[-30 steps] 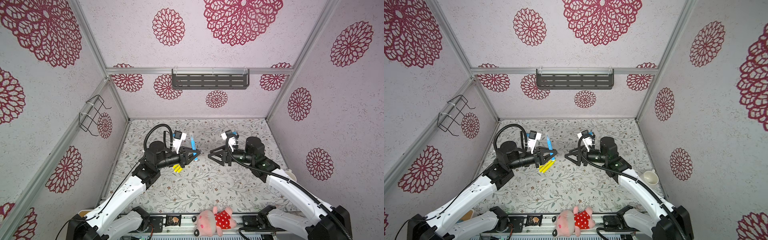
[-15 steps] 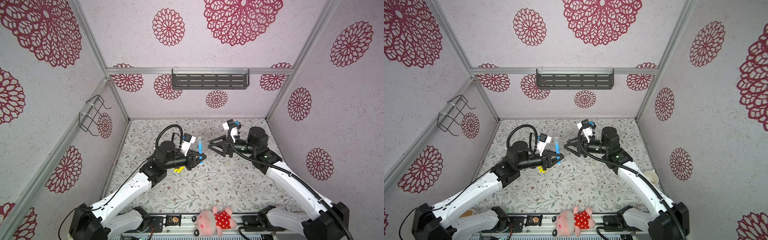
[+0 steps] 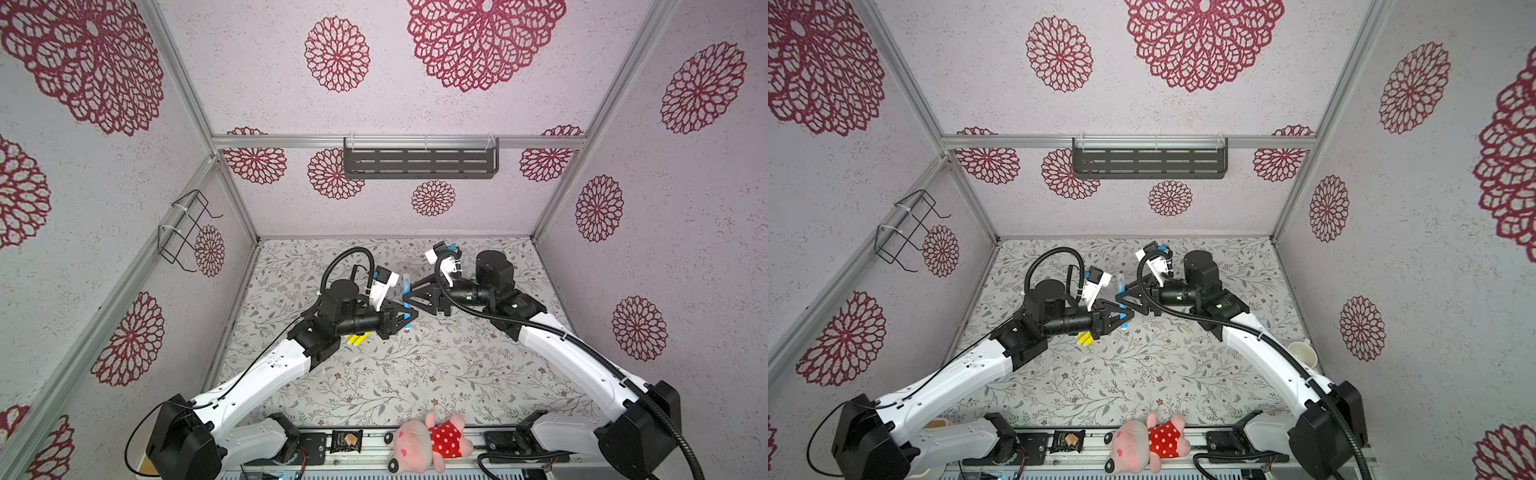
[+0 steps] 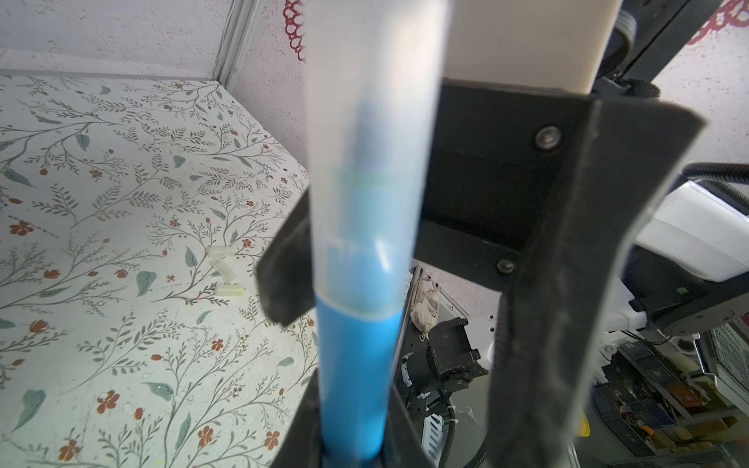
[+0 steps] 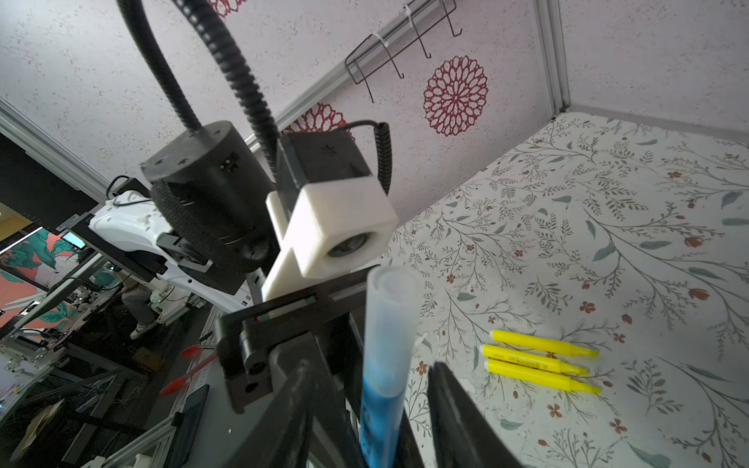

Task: Insert pens into pen caps
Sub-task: Put on the pen cap to the pen, then place a pen at the middle-right of the table.

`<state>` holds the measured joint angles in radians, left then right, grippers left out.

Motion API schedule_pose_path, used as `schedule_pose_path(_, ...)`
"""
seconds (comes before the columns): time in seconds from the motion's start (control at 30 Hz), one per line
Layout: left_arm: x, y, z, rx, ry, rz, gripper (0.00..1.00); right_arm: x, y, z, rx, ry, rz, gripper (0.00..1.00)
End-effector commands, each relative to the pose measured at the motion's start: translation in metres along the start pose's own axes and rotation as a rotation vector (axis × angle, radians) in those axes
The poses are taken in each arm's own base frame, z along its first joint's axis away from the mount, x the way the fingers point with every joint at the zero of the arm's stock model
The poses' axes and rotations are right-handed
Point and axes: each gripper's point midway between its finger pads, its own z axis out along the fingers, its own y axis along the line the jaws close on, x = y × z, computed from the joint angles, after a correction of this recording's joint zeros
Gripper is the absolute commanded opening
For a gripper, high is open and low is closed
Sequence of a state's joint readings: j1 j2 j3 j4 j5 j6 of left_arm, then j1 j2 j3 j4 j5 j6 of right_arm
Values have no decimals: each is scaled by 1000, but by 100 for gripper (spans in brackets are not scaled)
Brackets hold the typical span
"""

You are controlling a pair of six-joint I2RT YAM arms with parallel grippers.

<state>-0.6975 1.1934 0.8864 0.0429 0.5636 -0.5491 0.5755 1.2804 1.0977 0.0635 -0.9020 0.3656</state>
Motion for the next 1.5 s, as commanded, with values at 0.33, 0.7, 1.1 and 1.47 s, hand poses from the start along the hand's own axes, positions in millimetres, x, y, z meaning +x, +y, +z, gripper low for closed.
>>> schedule_pose_path(0.33,-8,-1,8,2,-6,15,0,-11,9,4,-14,-37,-55,0)
schedule_pose_path(0.7,-1,16,-1,-106,-13,18,58,-22,-20,-14,177,-59,-36,0)
schedule_pose_path(1.1,5,58,-32,-387,-62,9,60,-21,-142,-89,922,121,75,0)
schedule_pose_path(1.47,14,80,-37,-481,-64,-20,60,21,-227,-133,1260,367,211,0)
